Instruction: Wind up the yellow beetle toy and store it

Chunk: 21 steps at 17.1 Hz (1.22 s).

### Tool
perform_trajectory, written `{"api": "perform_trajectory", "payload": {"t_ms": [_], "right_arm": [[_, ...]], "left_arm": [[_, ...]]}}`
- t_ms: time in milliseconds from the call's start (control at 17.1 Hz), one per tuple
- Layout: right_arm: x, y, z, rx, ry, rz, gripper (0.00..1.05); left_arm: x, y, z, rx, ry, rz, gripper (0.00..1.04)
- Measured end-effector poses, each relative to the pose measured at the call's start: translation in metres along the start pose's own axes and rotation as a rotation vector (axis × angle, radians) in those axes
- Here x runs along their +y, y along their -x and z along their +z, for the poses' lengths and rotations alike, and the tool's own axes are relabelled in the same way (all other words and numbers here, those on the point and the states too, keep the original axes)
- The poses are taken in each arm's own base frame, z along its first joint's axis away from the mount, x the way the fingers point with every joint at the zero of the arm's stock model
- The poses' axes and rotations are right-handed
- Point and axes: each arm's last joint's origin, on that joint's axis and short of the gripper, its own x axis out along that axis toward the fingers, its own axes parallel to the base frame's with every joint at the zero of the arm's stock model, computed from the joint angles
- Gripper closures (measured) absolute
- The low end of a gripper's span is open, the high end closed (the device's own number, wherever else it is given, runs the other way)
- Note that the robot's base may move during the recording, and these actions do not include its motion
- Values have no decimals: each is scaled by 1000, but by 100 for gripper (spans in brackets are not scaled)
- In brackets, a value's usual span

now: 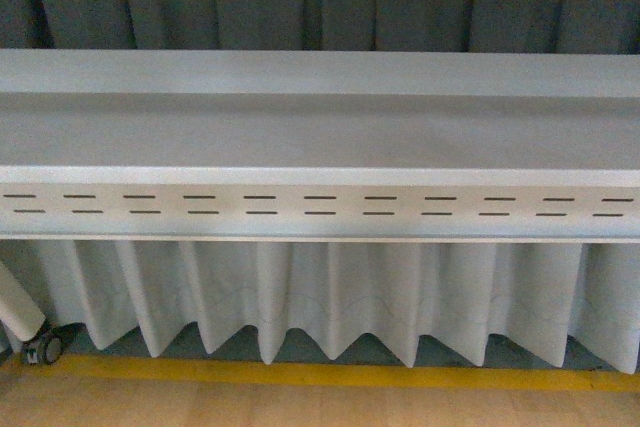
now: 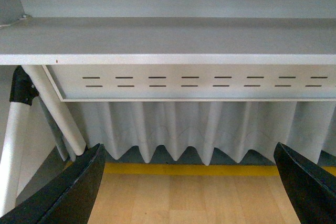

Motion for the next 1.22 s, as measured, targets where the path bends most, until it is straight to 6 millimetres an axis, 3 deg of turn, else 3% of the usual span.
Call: {"api": "perform_trajectory", "payload": {"t_ms": [1225], "right_arm": [[0, 0, 0, 0, 0, 0, 7]], "left_arm": [[0, 0, 0, 0, 0, 0, 7]]}}
